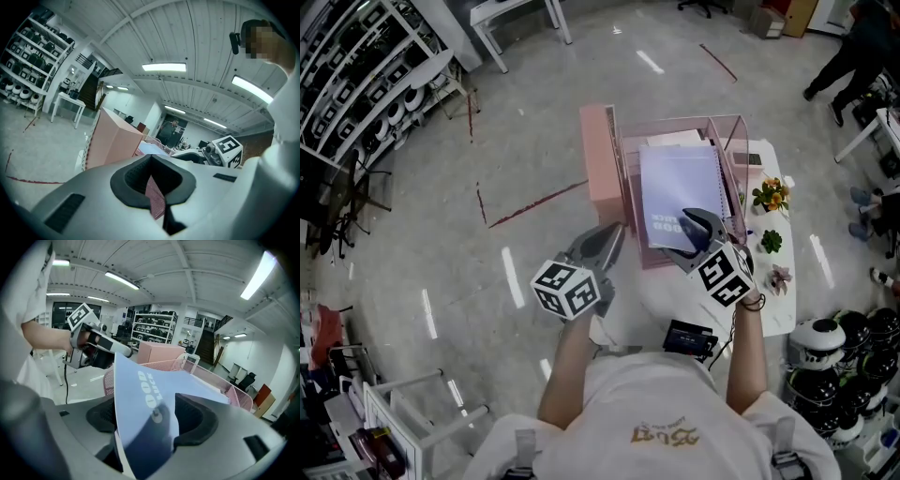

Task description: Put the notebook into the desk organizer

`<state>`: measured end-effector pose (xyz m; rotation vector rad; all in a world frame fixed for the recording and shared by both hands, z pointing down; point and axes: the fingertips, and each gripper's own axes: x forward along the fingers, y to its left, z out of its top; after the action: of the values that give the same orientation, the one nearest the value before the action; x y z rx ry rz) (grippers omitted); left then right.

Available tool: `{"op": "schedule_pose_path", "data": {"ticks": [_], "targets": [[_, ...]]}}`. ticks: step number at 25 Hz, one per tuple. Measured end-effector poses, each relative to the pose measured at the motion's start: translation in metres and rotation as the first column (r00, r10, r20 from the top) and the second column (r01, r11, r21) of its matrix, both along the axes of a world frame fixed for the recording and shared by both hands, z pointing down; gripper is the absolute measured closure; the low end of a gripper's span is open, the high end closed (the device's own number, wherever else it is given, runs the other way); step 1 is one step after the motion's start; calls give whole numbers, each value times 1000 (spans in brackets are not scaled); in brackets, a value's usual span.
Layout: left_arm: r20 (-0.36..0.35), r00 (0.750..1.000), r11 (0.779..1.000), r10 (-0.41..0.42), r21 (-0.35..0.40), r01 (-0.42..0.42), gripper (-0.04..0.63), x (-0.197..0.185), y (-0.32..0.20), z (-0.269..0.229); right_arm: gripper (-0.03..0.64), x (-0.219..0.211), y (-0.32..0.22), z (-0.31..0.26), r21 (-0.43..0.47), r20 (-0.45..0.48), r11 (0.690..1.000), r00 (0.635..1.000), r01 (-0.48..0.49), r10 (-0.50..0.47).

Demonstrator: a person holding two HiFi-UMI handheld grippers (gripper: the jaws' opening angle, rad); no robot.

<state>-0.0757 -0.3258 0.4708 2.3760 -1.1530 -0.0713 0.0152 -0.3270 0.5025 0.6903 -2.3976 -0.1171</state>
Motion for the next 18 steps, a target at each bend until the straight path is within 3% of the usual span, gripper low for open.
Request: {"op": "schedule_pose_path", "data": {"ticks": [7,10,12,13,18], "targets": [[-1,996,996,89,-1,-89,580,13,5,-2,271,1,3,-1,-21,-24,1000,1000,-2,1],[-3,993,993,115,6,-115,580,15,7,-4,237,2,10,3,-79,-34,997,999,19,-22],[-8,992,992,124,4,-124,581,17,8,-3,132,-1,19,9,-150,-41,987,997,53,-60],[-12,992,992,128,2,-128,581,17,8,-3,126,-3,22,10,-165,-40,984,997,62,-69],[-27,992,992,126,6,-126,581,19,8,-2,131,-1,19,-5,-126,77,992,997,-18,28]]}}
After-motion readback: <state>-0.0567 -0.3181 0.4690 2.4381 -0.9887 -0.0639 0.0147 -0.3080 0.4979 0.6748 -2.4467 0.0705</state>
